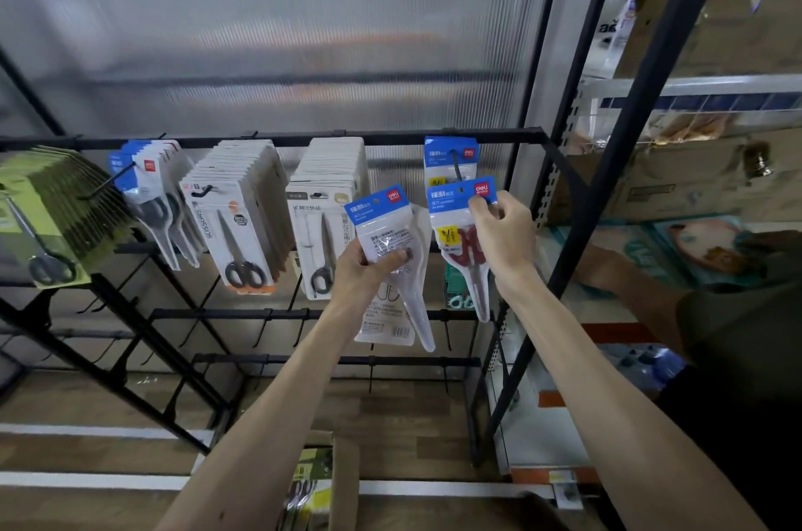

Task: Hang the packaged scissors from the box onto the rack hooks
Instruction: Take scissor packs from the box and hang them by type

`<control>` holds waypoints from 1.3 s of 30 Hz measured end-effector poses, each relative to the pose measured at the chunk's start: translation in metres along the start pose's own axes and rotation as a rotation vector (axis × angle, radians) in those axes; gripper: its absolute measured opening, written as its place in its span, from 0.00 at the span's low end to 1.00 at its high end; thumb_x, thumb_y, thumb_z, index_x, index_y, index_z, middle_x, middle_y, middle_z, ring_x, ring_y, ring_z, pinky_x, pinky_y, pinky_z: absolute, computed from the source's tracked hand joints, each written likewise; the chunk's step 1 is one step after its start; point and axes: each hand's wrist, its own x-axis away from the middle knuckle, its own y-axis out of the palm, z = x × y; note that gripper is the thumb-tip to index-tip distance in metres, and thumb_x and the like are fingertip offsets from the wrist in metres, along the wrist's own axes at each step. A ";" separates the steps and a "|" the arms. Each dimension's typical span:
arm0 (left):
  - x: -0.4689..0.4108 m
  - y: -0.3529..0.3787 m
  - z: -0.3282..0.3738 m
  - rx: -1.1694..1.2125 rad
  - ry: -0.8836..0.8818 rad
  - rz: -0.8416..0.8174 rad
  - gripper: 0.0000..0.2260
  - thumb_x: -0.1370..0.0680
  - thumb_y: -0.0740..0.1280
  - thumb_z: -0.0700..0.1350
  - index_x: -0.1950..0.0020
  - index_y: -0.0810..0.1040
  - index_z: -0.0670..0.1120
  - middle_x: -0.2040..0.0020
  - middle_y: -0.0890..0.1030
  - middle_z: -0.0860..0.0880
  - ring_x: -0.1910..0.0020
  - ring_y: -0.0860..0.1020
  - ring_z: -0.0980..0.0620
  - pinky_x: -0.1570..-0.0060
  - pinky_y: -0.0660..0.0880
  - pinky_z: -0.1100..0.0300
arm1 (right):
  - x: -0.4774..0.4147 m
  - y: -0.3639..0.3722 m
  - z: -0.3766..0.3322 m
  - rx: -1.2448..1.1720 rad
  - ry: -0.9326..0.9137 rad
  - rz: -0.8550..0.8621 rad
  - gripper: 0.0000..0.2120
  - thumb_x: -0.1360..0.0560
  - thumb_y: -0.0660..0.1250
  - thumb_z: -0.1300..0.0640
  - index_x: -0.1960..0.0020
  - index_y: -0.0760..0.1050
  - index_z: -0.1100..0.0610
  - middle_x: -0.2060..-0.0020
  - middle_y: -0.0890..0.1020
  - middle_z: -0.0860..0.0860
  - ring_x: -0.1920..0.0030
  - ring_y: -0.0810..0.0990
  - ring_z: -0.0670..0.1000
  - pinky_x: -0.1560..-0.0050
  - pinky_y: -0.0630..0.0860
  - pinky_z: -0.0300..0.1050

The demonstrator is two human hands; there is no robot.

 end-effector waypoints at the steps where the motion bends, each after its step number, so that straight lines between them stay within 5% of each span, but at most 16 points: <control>1: -0.001 0.001 0.000 -0.002 -0.002 0.002 0.13 0.26 0.76 0.41 0.44 0.80 0.49 0.49 0.85 0.52 0.48 0.83 0.52 0.53 0.74 0.61 | -0.001 0.000 0.000 -0.015 0.006 -0.006 0.11 0.19 0.64 0.50 0.44 0.76 0.57 0.51 0.85 0.50 0.55 0.85 0.45 0.65 0.77 0.32; 14: -0.003 0.006 -0.005 -0.010 0.042 -0.026 0.13 0.25 0.76 0.41 0.41 0.82 0.47 0.49 0.86 0.53 0.49 0.83 0.55 0.54 0.76 0.64 | -0.016 0.005 0.010 0.069 -0.013 0.014 0.09 0.19 0.64 0.51 0.46 0.76 0.56 0.53 0.83 0.49 0.57 0.83 0.46 0.60 0.79 0.39; 18: -0.003 0.004 -0.003 -0.012 0.035 -0.003 0.11 0.25 0.76 0.41 0.46 0.81 0.53 0.52 0.85 0.57 0.50 0.82 0.59 0.55 0.74 0.65 | -0.042 0.012 0.016 0.079 0.082 0.015 0.13 0.20 0.66 0.49 0.54 0.78 0.59 0.59 0.83 0.51 0.58 0.83 0.51 0.58 0.78 0.50; 23: -0.005 0.002 -0.005 -0.056 0.013 -0.004 0.11 0.24 0.75 0.46 0.44 0.80 0.51 0.49 0.86 0.53 0.51 0.84 0.52 0.53 0.78 0.58 | -0.076 0.029 0.009 -0.034 0.195 -0.038 0.15 0.20 0.68 0.49 0.61 0.76 0.56 0.66 0.78 0.50 0.67 0.75 0.46 0.71 0.67 0.36; 29: -0.002 -0.004 -0.005 -0.014 0.003 -0.023 0.10 0.25 0.75 0.42 0.45 0.80 0.48 0.53 0.86 0.51 0.56 0.85 0.55 0.60 0.78 0.66 | -0.106 0.042 0.007 -0.045 0.253 -0.030 0.10 0.21 0.69 0.51 0.57 0.79 0.56 0.66 0.78 0.48 0.64 0.76 0.46 0.67 0.68 0.39; 33: 0.000 -0.004 -0.006 -0.041 -0.013 0.001 0.08 0.24 0.75 0.41 0.48 0.79 0.51 0.55 0.85 0.55 0.62 0.83 0.63 0.66 0.76 0.71 | -0.093 0.039 0.011 -0.019 0.275 -0.068 0.07 0.18 0.63 0.61 0.42 0.76 0.61 0.51 0.79 0.52 0.48 0.79 0.52 0.54 0.73 0.40; 35: 0.000 -0.001 -0.006 -0.062 -0.012 0.033 0.09 0.23 0.74 0.41 0.46 0.79 0.51 0.53 0.84 0.57 0.58 0.82 0.63 0.63 0.76 0.71 | -0.060 0.036 0.020 0.031 0.232 -0.031 0.11 0.18 0.62 0.60 0.37 0.71 0.62 0.47 0.77 0.54 0.46 0.78 0.52 0.52 0.73 0.40; 39: -0.001 0.005 -0.009 -0.061 0.004 0.069 0.13 0.24 0.75 0.41 0.43 0.79 0.53 0.48 0.84 0.56 0.48 0.81 0.57 0.50 0.76 0.62 | 0.018 0.041 0.034 0.118 0.002 -0.089 0.09 0.21 0.67 0.53 0.47 0.70 0.57 0.51 0.74 0.52 0.52 0.75 0.50 0.52 0.75 0.46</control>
